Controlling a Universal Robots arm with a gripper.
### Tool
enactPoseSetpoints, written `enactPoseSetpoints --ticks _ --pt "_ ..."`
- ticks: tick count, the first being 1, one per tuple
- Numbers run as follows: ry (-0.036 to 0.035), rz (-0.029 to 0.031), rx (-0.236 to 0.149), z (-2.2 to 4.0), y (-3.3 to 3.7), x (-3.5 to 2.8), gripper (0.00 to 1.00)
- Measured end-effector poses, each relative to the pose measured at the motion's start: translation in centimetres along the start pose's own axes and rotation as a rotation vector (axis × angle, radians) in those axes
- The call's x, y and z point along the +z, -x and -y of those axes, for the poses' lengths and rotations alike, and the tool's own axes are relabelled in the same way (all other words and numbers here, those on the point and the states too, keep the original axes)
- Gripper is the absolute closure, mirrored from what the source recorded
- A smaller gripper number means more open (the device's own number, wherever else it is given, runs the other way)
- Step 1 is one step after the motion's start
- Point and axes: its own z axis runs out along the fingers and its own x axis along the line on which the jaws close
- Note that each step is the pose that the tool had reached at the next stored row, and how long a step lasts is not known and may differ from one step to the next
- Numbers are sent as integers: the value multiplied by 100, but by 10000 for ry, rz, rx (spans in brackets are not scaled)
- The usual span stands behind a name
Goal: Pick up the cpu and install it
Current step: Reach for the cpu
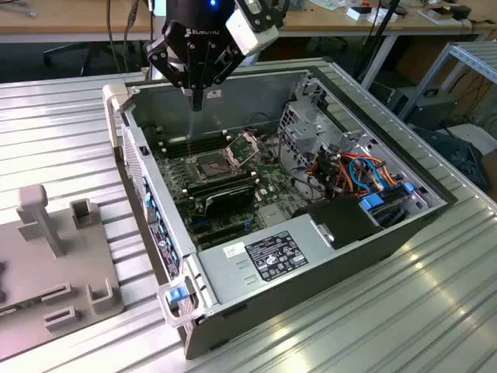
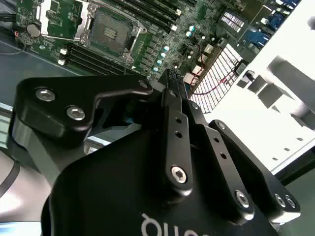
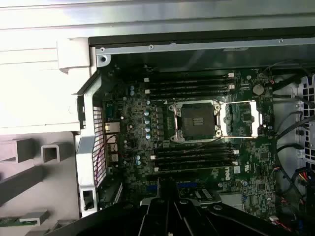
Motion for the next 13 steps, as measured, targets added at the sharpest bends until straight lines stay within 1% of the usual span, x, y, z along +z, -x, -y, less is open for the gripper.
enactPoseSetpoints --ticks 5,9,13 --pt "0 0 1 -3 -1 0 89" --pt "0 0 0 -1 -20 0 89" --pt "0 0 1 -1 -22 -1 89"
